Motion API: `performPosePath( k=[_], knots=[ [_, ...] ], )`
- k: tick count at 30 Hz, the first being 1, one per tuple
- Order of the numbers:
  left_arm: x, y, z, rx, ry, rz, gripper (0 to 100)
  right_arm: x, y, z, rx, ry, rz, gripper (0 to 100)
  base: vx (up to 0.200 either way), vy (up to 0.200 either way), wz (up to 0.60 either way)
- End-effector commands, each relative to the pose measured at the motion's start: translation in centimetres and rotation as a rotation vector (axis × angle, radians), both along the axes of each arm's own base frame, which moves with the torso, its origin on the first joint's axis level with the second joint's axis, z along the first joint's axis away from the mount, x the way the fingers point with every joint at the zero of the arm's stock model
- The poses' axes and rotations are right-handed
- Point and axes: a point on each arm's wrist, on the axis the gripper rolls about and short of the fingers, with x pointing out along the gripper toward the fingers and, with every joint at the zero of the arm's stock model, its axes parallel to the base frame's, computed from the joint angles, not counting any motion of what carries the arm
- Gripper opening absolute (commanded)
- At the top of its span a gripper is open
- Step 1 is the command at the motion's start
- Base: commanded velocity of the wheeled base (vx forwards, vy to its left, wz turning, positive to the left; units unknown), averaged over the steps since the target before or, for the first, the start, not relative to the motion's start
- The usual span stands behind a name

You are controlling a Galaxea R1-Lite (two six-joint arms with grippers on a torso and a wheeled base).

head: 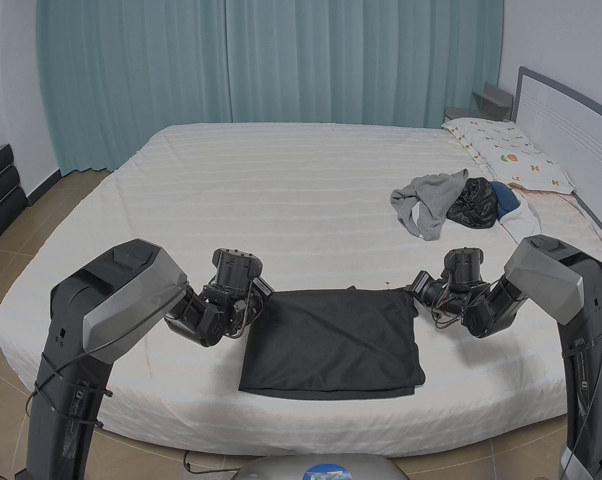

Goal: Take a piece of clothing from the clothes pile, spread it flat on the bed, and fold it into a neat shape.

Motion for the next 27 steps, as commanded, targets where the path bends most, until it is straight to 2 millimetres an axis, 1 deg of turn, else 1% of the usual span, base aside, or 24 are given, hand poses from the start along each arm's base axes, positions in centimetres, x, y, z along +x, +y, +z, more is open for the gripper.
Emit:
performPosePath(
  k=[1, 2, 3, 7, 9, 10, 12, 13, 14, 16, 17, 18, 19, 20, 21, 22, 26, 27],
  knots=[
    [-0.1, 0.0, 0.1, -0.002, 0.001, 0.002, 0, 0.0, 0.0, 0.0, 0.0, 0.0, 0.001, 0, 0.0, 0.0, 0.0],
    [-0.1, 0.0, 0.2, -0.002, -0.001, 0.002, 0, 0.0, 0.0, 0.0, 0.001, 0.0, 0.003, 0, 0.0, 0.0, 0.0],
    [-0.1, 0.1, 0.2, -0.004, 0.001, 0.001, 100, 0.0, 0.0, 0.0, 0.001, 0.0, 0.003, 100, 0.0, 0.0, 0.0],
    [-0.1, 0.1, 0.3, -0.019, 0.001, 0.01, 100, -0.2, 0.0, 0.5, 0.002, -0.007, 0.003, 100, 0.0, 0.0, 0.0],
    [-0.2, 0.3, 0.4, -0.037, 0.004, 0.023, 100, -0.5, -0.1, 1.7, 0.01, -0.027, 0.001, 100, 0.0, 0.0, 0.0],
    [-0.2, 0.3, 0.4, -0.039, 0.004, 0.024, 100, -0.5, -0.2, 1.7, 0.01, -0.026, 0.003, 100, 0.0, 0.0, 0.0],
    [-0.2, 0.7, 1.2, -0.081, 0.005, 0.052, 100, -1.5, -0.3, 2.8, 0.013, -0.02, 0.012, 100, 0.0, 0.0, 0.0],
    [-0.2, 0.7, 1.2, -0.081, 0.005, 0.052, 100, -1.5, -0.3, 2.8, 0.013, -0.02, 0.012, 100, 0.0, 0.0, 0.0],
    [-0.6, 1.4, 1.8, -0.098, 0.01, 0.068, 100, -2.0, -0.1, 3.3, 0.014, -0.017, 0.023, 100, 0.0, 0.0, 0.0],
    [-1.2, 2.2, 2.5, -0.098, 0.016, 0.078, 100, -2.4, 0.0, 3.8, 0.012, -0.018, 0.028, 100, 0.0, 0.0, 0.0],
    [-1.4, 2.2, 2.5, -0.098, 0.019, 0.077, 100, -2.5, 0.0, 3.9, 0.012, -0.016, 0.028, 100, 0.0, 0.0, 0.0],
    [-2.1, 2.6, 2.9, -0.101, 0.023, 0.068, 100, -3.1, 0.0, 4.3, 0.011, -0.009, 0.031, 100, 0.0, 0.0, 0.0],
    [-2.3, 2.7, 3.0, -0.102, 0.026, 0.064, 100, -3.4, -0.1, 4.4, 0.01, -0.003, 0.031, 100, 0.0, 0.0, 0.0],
    [-3.1, 2.8, 3.1, -0.106, 0.032, 0.052, 100, -4.3, -0.2, 4.4, 0.007, 0.016, 0.034, 100, 0.0, 0.0, 0.0],
    [-3.3, 2.9, 3.1, -0.108, 0.032, 0.05, 100, -4.6, -0.3, 4.4, 0.004, 0.023, 0.035, 100, 0.0, 0.0, 0.0],
    [-4.3, 3.0, 3.1, -0.118, 0.035, 0.028, 100, -6.2, -0.5, 4.0, 0.003, 0.064, 0.054, 100, 0.0, 0.0, 0.0],
    [-6.5, 3.3, 2.9, -0.124, 0.053, -0.008, 100, -9.8, -1.2, 3.6, 0.016, 0.137, 0.1, 100, 0.0, 0.0, 0.0],
    [-6.7, 3.4, 2.8, -0.124, 0.06, -0.012, 100, -10.4, -1.3, 3.5, 0.017, 0.146, 0.104, 100, 0.0, 0.0, 0.0]
  ],
)
